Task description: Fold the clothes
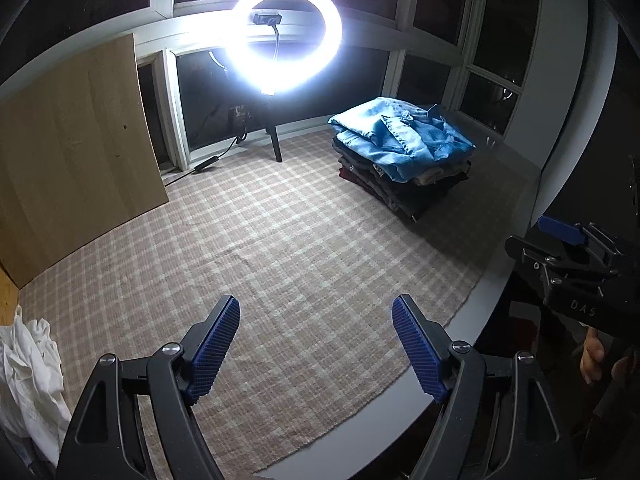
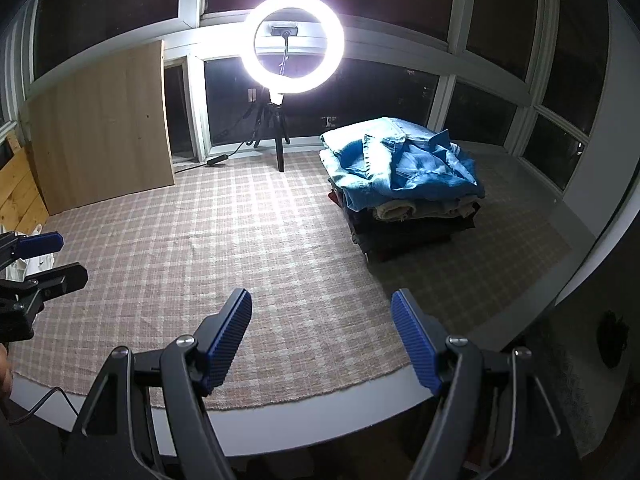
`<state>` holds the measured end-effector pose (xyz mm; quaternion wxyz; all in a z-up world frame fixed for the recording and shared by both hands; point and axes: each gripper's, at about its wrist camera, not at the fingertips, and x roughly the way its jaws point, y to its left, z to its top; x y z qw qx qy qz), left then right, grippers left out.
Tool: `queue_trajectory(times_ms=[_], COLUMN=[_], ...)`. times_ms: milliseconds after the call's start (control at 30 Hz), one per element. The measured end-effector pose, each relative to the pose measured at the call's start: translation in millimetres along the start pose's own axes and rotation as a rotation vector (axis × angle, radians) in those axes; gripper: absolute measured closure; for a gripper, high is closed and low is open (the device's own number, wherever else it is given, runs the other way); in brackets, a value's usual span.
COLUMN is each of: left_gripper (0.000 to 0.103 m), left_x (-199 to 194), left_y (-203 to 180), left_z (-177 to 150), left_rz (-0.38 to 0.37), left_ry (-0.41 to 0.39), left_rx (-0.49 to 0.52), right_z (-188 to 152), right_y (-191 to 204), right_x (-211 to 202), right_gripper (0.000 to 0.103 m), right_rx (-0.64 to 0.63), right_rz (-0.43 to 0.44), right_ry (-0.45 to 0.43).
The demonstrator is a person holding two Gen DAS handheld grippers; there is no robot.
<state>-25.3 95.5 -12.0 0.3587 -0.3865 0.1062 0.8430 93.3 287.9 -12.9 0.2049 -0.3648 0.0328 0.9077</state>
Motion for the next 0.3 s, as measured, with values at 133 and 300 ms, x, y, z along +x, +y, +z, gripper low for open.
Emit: queue_trajectory(times_ms=[133,300], left_gripper=[0.026,0.026], left_x=[0.9,-2.5], left_y=[1.2,-4.5], left_z=[0.6,-1.1], left_rz=[-0.016,-0.021], left_ry=[0.003,-0.029], left_rx=[-0.007,0.032], right_z=[-0.7,-2.3], right_y=[1.1,0.7], right_x=[-0.5,-1.9], right_gripper=[0.031,0.031], right_rx=[-0.005,-0.005], right_rz=[-0.006,-0.012], right_ry=[0.000,-0.002])
